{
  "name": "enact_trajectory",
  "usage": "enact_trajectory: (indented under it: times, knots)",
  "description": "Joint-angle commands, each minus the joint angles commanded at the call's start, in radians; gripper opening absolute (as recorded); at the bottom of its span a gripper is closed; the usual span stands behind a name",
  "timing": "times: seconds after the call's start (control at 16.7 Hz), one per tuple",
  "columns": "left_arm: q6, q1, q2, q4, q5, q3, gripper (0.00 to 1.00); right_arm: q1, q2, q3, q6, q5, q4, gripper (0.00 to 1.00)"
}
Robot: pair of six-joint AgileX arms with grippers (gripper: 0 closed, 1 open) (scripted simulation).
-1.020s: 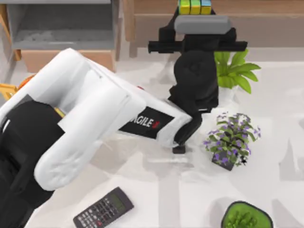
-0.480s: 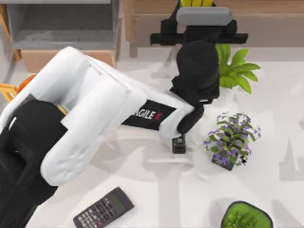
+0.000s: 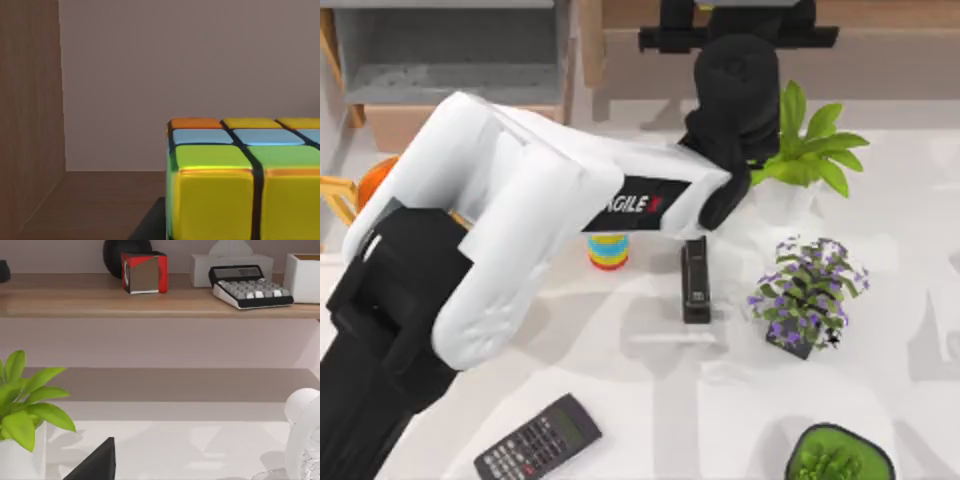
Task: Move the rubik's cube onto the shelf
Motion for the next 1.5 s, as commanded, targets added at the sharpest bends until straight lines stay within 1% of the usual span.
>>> enact_trajectory:
  times: [0.3,0.6,1.38,1.44,1.5]
  knots:
    - [-0.019,0.044,0.072,-0.101,0.039,0.158,0.0,0.0,0.0,0.0,0.0,0.0,0.0,1.0]
    - [-0.021,0.05,0.082,-0.115,0.044,0.172,0.0,0.0,0.0,0.0,0.0,0.0,0.0,1.0]
    - [-0.021,0.05,0.082,-0.115,0.044,0.172,0.98,0.0,0.0,0.0,0.0,0.0,0.0,1.0]
    - [-0.021,0.05,0.082,-0.115,0.044,0.172,1.0,0.0,0.0,0.0,0.0,0.0,0.0,1.0]
    - [-0.021,0.05,0.082,-0.115,0.044,0.172,1.0,0.0,0.0,0.0,0.0,0.0,0.0,1.0]
